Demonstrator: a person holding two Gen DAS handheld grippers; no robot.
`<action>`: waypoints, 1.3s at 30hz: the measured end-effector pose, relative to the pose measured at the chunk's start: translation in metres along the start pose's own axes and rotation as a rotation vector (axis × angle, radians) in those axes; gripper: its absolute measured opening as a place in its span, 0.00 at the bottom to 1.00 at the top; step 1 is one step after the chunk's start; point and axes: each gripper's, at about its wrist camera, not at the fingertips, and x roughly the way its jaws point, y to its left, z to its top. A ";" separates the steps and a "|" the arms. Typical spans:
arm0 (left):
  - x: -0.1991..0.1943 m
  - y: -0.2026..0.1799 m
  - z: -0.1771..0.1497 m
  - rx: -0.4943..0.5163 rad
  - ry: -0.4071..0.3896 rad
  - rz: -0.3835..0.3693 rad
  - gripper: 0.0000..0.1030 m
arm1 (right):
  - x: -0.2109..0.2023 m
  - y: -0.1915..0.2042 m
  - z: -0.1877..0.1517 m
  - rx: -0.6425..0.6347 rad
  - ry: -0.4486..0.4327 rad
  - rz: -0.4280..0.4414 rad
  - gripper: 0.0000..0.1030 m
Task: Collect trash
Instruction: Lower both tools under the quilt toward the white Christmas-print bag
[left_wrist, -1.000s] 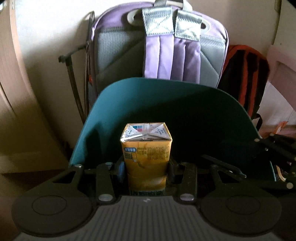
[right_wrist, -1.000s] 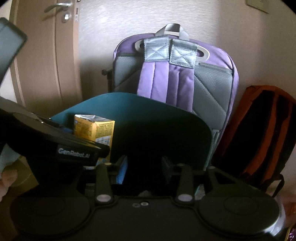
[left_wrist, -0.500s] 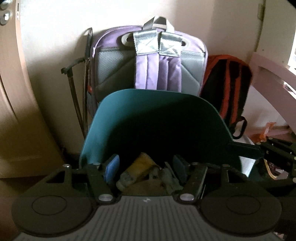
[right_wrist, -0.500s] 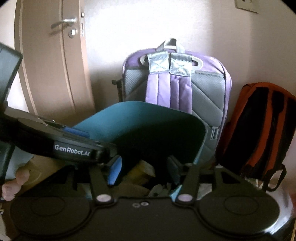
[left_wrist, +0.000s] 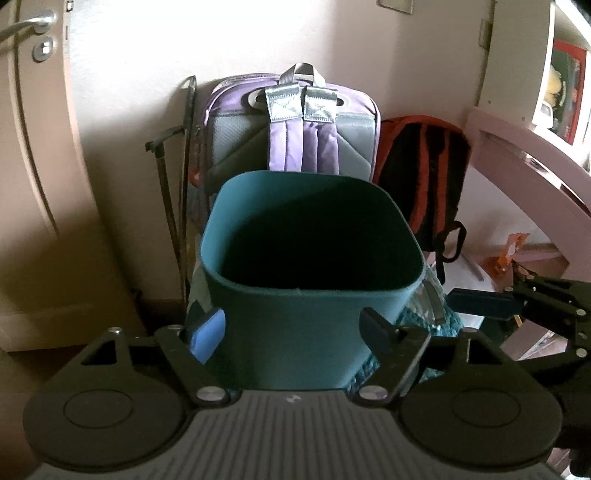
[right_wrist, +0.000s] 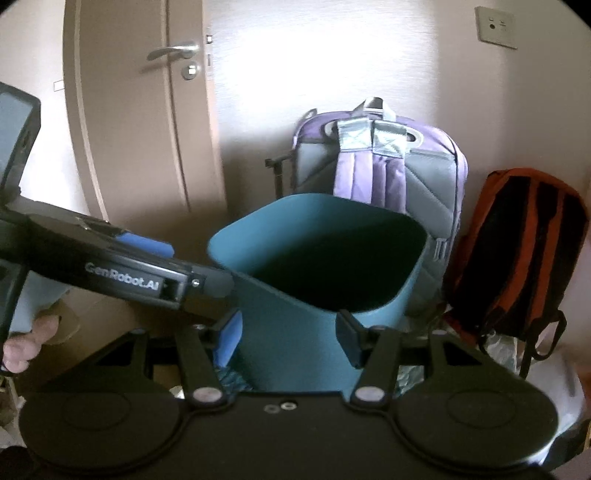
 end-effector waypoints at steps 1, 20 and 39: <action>-0.004 0.001 -0.005 -0.001 -0.001 0.000 0.80 | -0.002 0.003 -0.004 0.001 0.003 0.010 0.54; 0.027 0.036 -0.165 -0.053 0.212 0.039 0.91 | 0.050 0.038 -0.144 0.077 0.237 0.136 0.54; 0.217 0.081 -0.329 0.068 0.699 0.050 0.91 | 0.229 0.042 -0.310 0.043 0.603 0.181 0.54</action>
